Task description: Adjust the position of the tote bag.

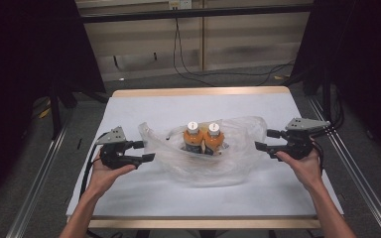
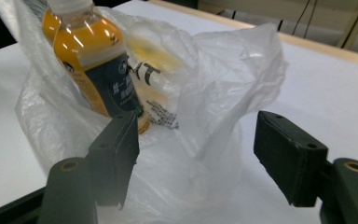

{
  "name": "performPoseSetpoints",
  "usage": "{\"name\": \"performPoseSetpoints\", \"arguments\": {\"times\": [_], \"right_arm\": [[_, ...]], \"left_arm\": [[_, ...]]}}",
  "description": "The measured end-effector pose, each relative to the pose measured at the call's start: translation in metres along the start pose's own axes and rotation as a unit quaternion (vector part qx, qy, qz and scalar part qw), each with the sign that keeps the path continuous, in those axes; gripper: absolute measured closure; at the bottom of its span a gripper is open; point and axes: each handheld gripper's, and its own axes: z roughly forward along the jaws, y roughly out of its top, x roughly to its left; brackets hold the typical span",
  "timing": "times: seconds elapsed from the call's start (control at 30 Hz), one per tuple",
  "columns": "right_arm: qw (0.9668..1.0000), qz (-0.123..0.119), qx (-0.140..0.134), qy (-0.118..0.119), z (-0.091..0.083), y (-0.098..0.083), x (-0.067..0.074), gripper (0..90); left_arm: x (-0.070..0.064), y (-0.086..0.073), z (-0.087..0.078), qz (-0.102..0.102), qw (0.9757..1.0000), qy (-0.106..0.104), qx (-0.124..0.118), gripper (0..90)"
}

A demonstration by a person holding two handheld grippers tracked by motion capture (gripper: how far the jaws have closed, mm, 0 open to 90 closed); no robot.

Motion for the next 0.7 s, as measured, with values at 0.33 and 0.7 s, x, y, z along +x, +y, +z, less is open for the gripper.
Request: {"name": "performPoseSetpoints", "arguments": {"times": [0.33, 0.7], "right_arm": [[0.9993, -0.007, -0.037, -0.004, -0.019, 0.017, 0.002, 40.2], [0.9978, -0.049, -0.035, 0.028, -0.002, 0.046, 0.022, 63.0]], "left_arm": [[-0.002, 0.013, -0.034, 0.002, 0.9985, 0.04, -0.037, 37.4], [-0.012, 0.056, -0.031, 0.039, 0.9978, 0.025, -0.048, 40.0]]}}
